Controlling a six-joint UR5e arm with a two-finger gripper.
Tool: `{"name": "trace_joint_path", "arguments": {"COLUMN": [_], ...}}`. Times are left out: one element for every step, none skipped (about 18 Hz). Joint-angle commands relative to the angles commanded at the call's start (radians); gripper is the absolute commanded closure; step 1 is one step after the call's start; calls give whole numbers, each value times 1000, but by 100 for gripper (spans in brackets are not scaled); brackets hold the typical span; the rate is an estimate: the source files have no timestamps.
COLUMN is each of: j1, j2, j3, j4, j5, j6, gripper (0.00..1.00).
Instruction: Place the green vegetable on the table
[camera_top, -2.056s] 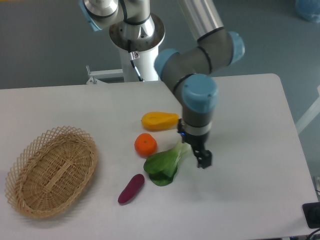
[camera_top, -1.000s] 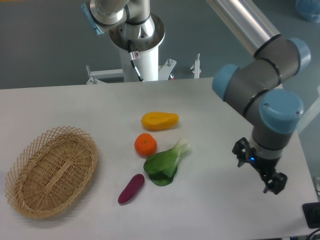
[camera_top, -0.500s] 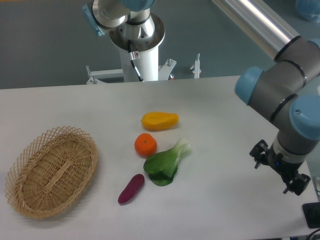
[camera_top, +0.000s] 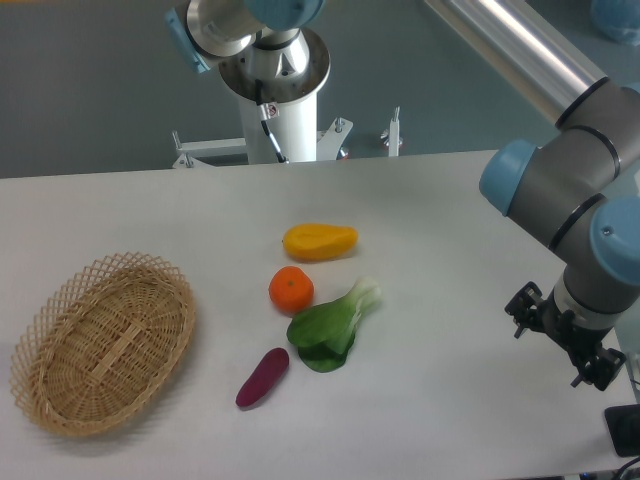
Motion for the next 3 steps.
{"name": "trace_joint_path", "arguments": {"j1": [0,0,0], "j2": [0,0,0], "j3": [0,0,-2], "j4": [0,0,0], "j5": [0,-2,-2], "j6": [0,2,2], "gripper": [0,0,0]}}
